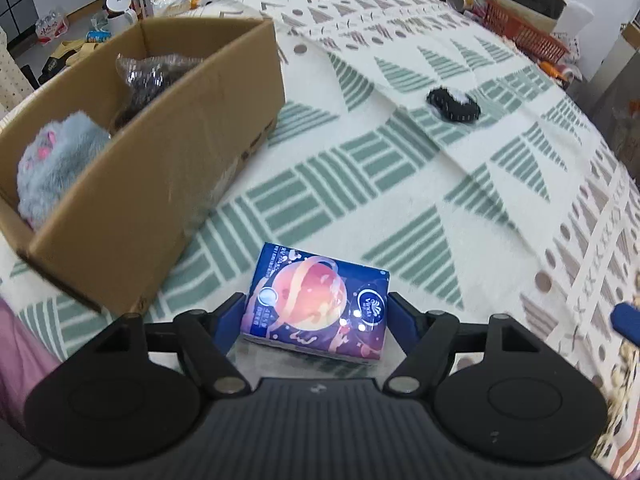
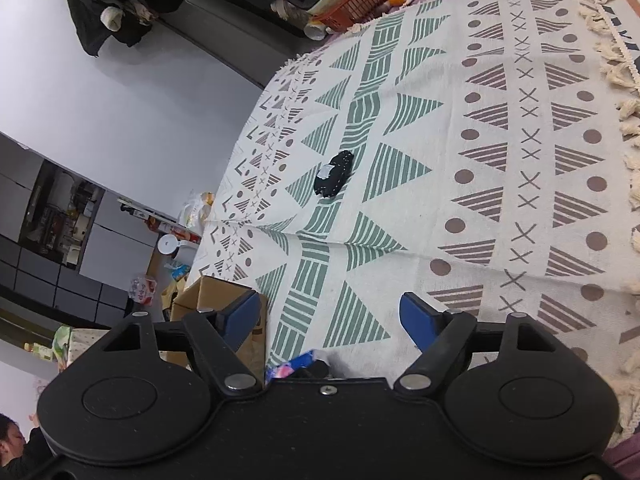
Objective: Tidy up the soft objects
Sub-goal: 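Reach the left gripper to the purple printed box on the bed, then grasp the purple box with left while right grasps the black-and-white plush, then carry the purple box with left while right carries the plush over the box, then open both grippers to drop the items into the box, withdraw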
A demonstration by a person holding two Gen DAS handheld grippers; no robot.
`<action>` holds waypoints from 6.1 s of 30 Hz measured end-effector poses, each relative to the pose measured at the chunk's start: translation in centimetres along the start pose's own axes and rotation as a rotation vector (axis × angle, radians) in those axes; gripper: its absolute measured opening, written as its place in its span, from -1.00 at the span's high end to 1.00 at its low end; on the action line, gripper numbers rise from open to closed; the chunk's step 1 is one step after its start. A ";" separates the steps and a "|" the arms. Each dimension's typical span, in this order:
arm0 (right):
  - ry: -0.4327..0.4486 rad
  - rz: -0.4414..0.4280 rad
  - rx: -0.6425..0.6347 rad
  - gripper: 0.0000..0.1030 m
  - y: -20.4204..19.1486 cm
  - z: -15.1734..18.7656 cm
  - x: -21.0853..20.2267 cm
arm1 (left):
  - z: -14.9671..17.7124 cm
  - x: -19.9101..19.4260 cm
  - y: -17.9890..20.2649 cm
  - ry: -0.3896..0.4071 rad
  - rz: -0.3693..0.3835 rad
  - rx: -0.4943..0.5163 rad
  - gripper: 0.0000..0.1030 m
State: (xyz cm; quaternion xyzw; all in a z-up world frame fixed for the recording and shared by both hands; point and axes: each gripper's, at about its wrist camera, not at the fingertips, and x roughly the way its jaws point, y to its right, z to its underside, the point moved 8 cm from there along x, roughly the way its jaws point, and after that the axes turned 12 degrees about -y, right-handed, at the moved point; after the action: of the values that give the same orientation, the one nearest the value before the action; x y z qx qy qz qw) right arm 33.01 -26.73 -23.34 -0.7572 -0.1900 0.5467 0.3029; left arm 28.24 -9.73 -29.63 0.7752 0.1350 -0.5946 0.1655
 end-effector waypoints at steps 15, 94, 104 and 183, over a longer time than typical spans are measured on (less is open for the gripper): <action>0.016 0.032 -0.008 -0.43 -1.3 -5.3 3.6 | -6.4 -2.9 1.3 0.019 0.066 0.003 -0.43; -0.030 -0.005 -0.332 0.79 -18.5 -1.5 8.4 | -18.1 -13.3 -13.1 0.107 0.132 0.058 -0.43; -0.095 0.039 -0.436 0.79 -21.0 2.4 10.1 | -16.5 -11.2 -17.1 0.074 0.141 0.020 -0.43; 0.102 0.262 -0.357 -1.00 -20.5 10.4 -4.4 | -5.8 -20.0 -18.6 0.136 0.158 0.220 -0.93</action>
State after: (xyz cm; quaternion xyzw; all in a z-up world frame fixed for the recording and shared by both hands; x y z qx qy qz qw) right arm 22.65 -11.55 -8.80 -0.8435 -0.1681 0.5002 0.0999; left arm 20.63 9.34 -10.68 0.8353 0.0184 -0.5371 0.1161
